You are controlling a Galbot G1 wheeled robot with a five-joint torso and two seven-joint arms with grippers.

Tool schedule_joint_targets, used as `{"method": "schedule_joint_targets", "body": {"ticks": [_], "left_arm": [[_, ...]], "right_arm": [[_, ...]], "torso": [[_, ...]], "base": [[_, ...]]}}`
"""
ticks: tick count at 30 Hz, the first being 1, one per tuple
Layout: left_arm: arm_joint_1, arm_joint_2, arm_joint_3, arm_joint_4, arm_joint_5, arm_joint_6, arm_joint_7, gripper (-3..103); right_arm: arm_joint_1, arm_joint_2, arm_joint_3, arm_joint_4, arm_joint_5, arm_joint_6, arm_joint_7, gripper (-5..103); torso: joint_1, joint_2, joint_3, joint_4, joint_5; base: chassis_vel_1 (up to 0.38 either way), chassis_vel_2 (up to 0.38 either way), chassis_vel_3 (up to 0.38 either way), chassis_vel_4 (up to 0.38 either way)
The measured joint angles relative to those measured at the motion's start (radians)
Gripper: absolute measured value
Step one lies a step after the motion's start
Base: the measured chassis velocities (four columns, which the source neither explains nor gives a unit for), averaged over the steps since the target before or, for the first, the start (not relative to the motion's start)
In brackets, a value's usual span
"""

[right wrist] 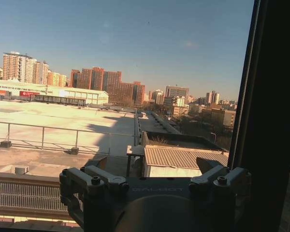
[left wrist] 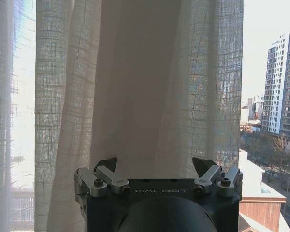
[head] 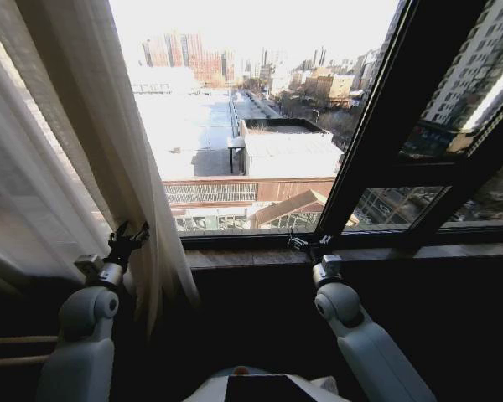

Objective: Open the curtains by pulling them apart, changing their state from closed to fully open.

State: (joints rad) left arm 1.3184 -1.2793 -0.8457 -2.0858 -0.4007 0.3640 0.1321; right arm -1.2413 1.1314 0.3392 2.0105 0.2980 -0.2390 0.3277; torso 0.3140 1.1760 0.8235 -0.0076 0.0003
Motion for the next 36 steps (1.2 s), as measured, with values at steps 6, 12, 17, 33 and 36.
{"method": "schedule_joint_targets", "body": {"ticks": [6, 12, 17, 33, 36], "left_arm": [[0.007, 0.012, -0.013, 0.016, 0.002, -0.012, 0.003, 100], [0.008, 0.016, -0.021, 0.019, 0.002, -0.013, 0.003, 100], [0.008, 0.019, -0.021, 0.020, 0.001, -0.013, 0.002, 100], [0.013, 0.028, -0.033, 0.013, -0.007, -0.011, -0.001, 100], [0.014, 0.039, -0.037, 0.015, -0.018, -0.010, -0.001, 100]], "right_arm": [[0.005, 0.005, -0.003, -0.010, 0.001, 0.003, -0.005, 100], [0.005, 0.010, -0.005, -0.014, -0.001, 0.005, -0.005, 100], [0.003, 0.010, -0.004, -0.011, -0.002, 0.006, -0.005, 100], [0.009, -0.008, 0.048, 0.005, 0.075, -0.042, 0.051, 100], [0.019, -0.024, 0.076, -0.009, 0.097, -0.044, 0.058, 100]], "torso": [[0.000, 0.000, 0.000, 0.0000, -0.0001], [0.000, 0.000, 0.000, 0.0000, -0.0002], [0.000, 0.000, 0.000, -0.0001, -0.0002], [0.000, 0.000, 0.000, -0.0001, -0.0001], [0.000, 0.000, 0.000, -0.0001, -0.0001]], "base": [[0.000, 0.000, 0.000, 0.000], [0.000, 0.000, 0.000, 0.000], [-0.036, 0.036, 0.028, -0.037], [-0.029, 0.036, 0.037, -0.036], [0.000, 0.000, 0.000, 0.000]]}}
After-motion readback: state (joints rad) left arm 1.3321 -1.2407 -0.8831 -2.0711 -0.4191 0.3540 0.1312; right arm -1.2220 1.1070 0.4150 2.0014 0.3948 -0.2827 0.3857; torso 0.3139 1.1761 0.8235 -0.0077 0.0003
